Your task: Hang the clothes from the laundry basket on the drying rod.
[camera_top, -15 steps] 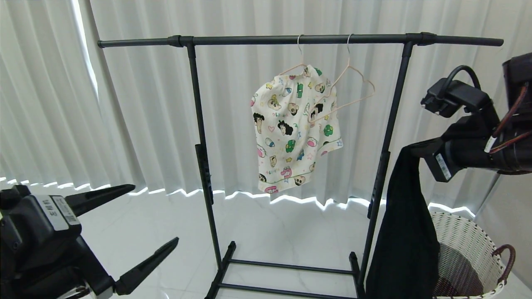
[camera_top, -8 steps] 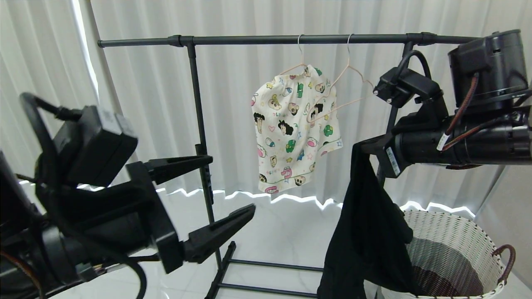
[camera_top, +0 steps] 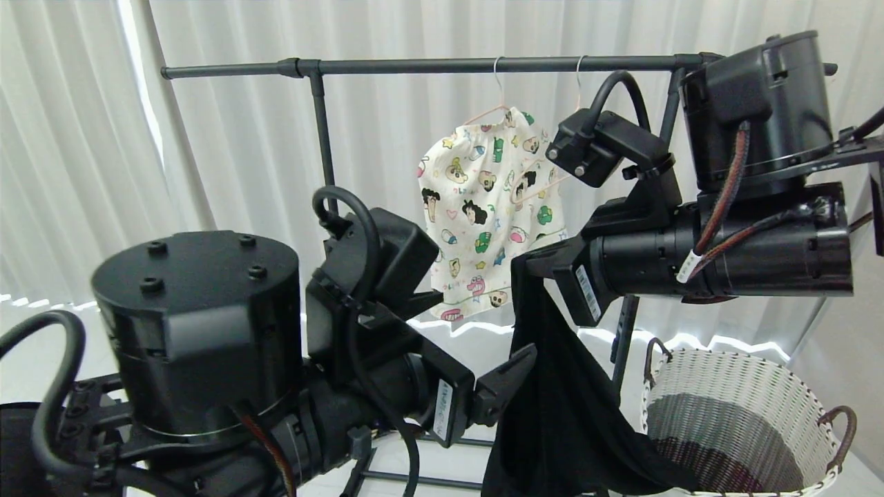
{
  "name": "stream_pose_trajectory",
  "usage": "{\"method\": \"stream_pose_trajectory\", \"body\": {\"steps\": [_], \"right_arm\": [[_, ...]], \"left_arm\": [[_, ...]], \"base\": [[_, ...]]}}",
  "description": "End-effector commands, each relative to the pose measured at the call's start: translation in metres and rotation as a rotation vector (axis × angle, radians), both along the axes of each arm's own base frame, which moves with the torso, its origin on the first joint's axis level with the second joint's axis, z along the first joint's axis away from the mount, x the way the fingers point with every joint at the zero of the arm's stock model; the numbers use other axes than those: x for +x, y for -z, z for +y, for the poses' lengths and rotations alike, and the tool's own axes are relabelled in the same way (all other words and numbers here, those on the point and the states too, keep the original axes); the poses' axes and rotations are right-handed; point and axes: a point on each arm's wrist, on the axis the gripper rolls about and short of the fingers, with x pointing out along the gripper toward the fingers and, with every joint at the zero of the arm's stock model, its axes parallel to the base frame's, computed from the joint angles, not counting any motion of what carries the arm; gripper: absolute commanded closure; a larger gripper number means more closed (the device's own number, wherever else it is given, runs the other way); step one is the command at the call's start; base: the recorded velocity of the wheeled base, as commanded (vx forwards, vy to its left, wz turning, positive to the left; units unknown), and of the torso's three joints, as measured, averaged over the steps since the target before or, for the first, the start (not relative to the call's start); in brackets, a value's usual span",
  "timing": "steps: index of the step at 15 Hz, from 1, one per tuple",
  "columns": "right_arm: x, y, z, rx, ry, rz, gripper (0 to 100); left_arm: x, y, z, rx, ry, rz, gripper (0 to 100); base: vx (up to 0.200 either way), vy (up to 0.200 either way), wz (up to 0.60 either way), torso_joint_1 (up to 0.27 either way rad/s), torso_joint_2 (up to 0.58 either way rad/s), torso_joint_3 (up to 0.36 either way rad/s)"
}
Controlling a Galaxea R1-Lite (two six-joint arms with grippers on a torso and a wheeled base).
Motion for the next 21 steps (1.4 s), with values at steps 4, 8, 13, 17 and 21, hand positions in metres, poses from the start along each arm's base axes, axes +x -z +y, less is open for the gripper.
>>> {"method": "stream_pose_trajectory", "body": {"steps": [4, 8, 13, 17, 21], "right_arm": [[-0.02, -0.006, 0.011, 0.017, -0.079, -0.013, 100], [-0.02, -0.01, 0.012, 0.024, -0.083, -0.021, 100], [-0.025, -0.015, 0.015, 0.038, -0.102, -0.031, 100], [-0.025, -0.016, 0.015, 0.04, -0.103, -0.033, 100], [-0.026, -0.018, 0.015, 0.045, -0.102, -0.037, 100]], "left_arm": [[0.003, 0.024, -0.003, -0.001, -0.041, 0.125, 0], [-0.006, 0.061, 0.016, 0.112, -0.071, 0.209, 0], [-0.007, 0.079, 0.019, 0.18, -0.113, 0.238, 0], [-0.008, 0.081, 0.019, 0.189, -0.11, 0.24, 0], [-0.01, 0.086, 0.024, 0.218, -0.149, 0.238, 100]], "base": [[0.0, 0.0, 0.0, 0.0, 0.0, 0.0], [0.0, 0.0, 0.0, 0.0, 0.0, 0.0], [0.0, 0.0, 0.0, 0.0, 0.0, 0.0], [0.0, 0.0, 0.0, 0.0, 0.0, 0.0], [0.0, 0.0, 0.0, 0.0, 0.0, 0.0]]}}
